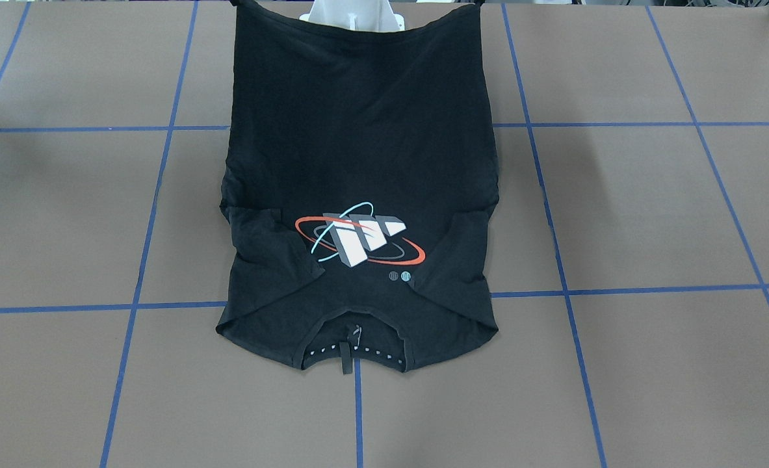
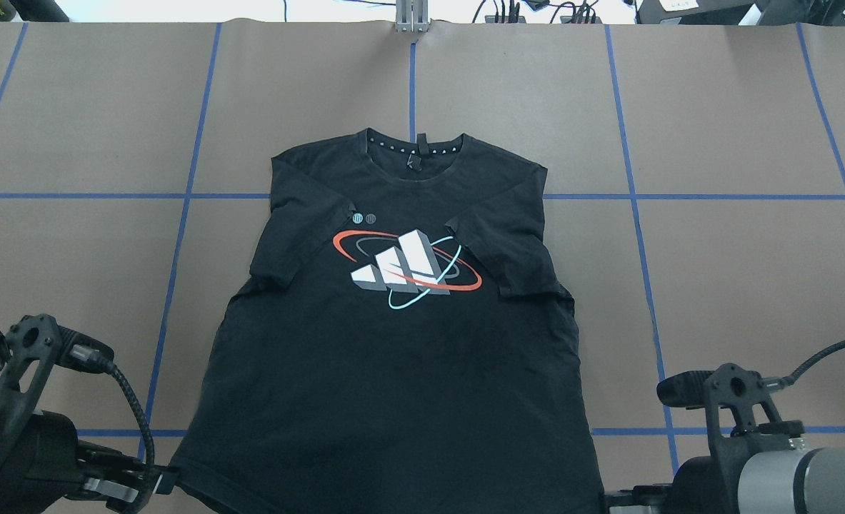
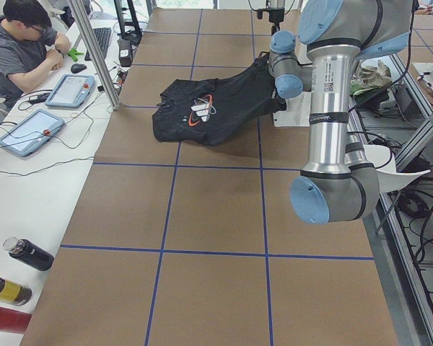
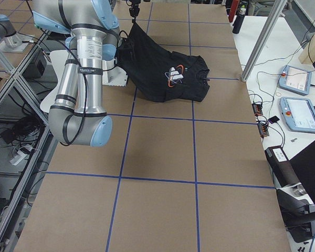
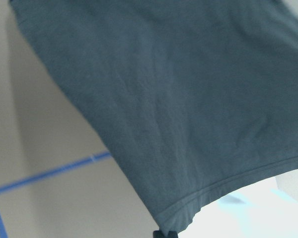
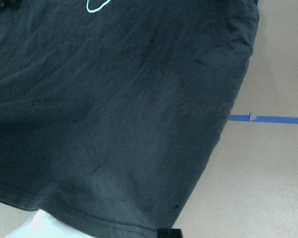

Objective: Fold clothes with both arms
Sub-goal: 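Lift the hem with both grippers and carry it toward the collar, then lay the hem down just below the collar and open both grippers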

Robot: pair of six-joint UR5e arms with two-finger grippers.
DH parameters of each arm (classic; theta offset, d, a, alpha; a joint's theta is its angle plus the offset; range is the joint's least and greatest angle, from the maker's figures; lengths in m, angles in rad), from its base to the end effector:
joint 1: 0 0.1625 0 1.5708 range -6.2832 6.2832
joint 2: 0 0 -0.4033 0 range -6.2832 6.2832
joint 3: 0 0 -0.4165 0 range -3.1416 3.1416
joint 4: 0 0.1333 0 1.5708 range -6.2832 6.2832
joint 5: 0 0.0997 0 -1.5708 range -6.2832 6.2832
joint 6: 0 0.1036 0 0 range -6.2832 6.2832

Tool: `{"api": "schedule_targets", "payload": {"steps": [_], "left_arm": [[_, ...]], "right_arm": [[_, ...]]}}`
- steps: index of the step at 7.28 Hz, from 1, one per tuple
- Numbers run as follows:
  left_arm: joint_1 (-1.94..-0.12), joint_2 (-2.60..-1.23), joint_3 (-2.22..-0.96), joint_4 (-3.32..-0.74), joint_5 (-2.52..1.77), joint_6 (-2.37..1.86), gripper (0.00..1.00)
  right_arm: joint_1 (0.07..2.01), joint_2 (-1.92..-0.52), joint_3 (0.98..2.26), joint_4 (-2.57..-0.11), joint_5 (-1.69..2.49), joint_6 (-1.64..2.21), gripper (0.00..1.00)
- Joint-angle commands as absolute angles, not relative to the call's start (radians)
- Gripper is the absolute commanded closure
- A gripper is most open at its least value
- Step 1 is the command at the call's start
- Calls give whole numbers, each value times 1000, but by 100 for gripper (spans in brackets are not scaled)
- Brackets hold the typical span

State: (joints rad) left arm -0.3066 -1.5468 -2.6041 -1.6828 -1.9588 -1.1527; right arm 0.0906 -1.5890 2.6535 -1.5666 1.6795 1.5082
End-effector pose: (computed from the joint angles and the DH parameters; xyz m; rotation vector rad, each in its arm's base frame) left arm 0.2974 -0.1929 0.1650 0.0686 1.1604 0.3161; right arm -0.3205 -0.1517 0.1637 -0.0162 -1.0719 -0.0328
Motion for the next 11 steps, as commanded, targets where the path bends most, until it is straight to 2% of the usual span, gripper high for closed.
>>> {"api": "schedule_targets", "payload": {"steps": [1, 3, 4, 7, 11], "left_arm": [[-345, -1609, -2498, -1681, -1887, -1157, 100], [-478, -1779, -2293, -1681, -1759, -1157, 100], [-532, -1823, -2233, -1683, -1703, -1157, 100], [-696, -1894, -2189, -1683, -1700, -1151, 100], [-764, -2042, -1891, -1757, -1640, -1138, 100]], "right_arm": [[178, -1565, 2625, -1609, 1599, 1509, 100], [323, -1374, 2425, -1611, 1562, 1512, 100], [400, -1315, 2351, -1611, 1548, 1511, 100], [576, -1307, 2312, -1611, 1548, 1506, 100], [670, -1146, 2067, -1602, 1546, 1506, 100]]}}
